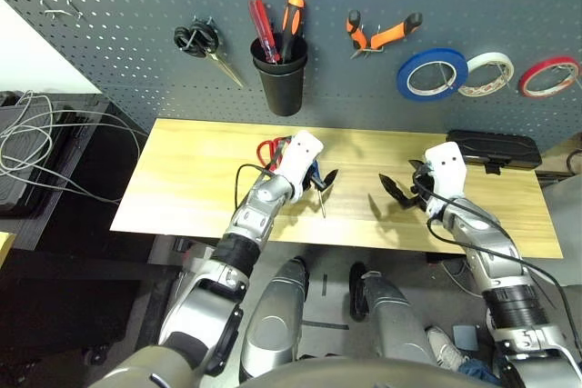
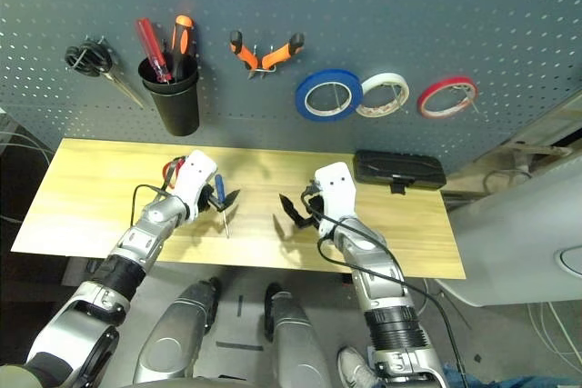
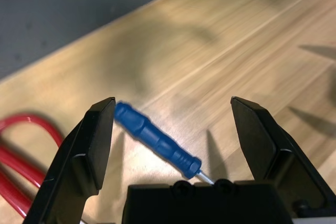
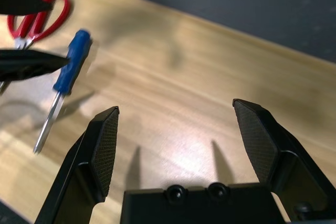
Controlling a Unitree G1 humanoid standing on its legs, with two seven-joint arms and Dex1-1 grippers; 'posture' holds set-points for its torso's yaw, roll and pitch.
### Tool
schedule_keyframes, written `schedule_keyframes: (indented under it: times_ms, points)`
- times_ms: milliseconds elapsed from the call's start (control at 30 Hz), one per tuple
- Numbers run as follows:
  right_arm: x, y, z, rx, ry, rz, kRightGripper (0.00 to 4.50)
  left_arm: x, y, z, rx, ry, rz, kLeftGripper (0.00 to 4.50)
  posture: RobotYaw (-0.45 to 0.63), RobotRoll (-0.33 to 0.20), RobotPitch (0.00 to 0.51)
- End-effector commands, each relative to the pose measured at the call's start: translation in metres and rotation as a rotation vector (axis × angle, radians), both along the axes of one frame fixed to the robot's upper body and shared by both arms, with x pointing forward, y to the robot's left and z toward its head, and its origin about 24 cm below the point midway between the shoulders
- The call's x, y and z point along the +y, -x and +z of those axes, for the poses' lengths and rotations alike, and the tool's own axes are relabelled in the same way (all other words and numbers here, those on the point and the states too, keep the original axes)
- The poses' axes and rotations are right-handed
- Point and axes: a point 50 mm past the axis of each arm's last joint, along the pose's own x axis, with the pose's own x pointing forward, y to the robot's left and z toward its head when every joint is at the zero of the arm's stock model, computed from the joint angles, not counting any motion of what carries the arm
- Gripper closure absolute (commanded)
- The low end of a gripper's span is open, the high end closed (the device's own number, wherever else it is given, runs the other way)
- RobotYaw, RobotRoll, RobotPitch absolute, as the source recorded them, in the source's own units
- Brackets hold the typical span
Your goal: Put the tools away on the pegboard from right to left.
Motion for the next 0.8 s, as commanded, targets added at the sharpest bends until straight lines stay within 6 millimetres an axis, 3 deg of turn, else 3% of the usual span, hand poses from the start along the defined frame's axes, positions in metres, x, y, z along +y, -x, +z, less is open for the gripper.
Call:
schedule_keyframes:
  times_ms: [33,267,533,667,800]
  points:
    - [0.004,0.006,-0.004,0.027,0.015,0.024,0.04,0.005,0.005,-0.02,0.098,-0.032,0.055,0.0,0.13,0.0,0.318]
    - [0.023,0.01,0.006,0.007,-0.026,0.054,0.04,0.01,0.012,-0.045,0.24,-0.089,0.122,0.0,0.08,0.0,0.338]
    - [0.027,0.015,0.01,0.006,-0.034,0.055,0.04,0.007,0.017,-0.06,0.33,-0.088,0.161,0.0,0.06,0.0,0.333]
    - [0.024,0.011,0.016,-0.012,-0.031,0.047,0.0,-0.001,0.015,-0.057,0.327,-0.085,0.139,0.83,0.05,0.0,0.319]
    - [0.022,0.006,0.02,-0.032,-0.026,0.042,0.0,-0.006,0.008,-0.048,0.282,-0.058,0.139,2.18,0.06,0.0,0.31]
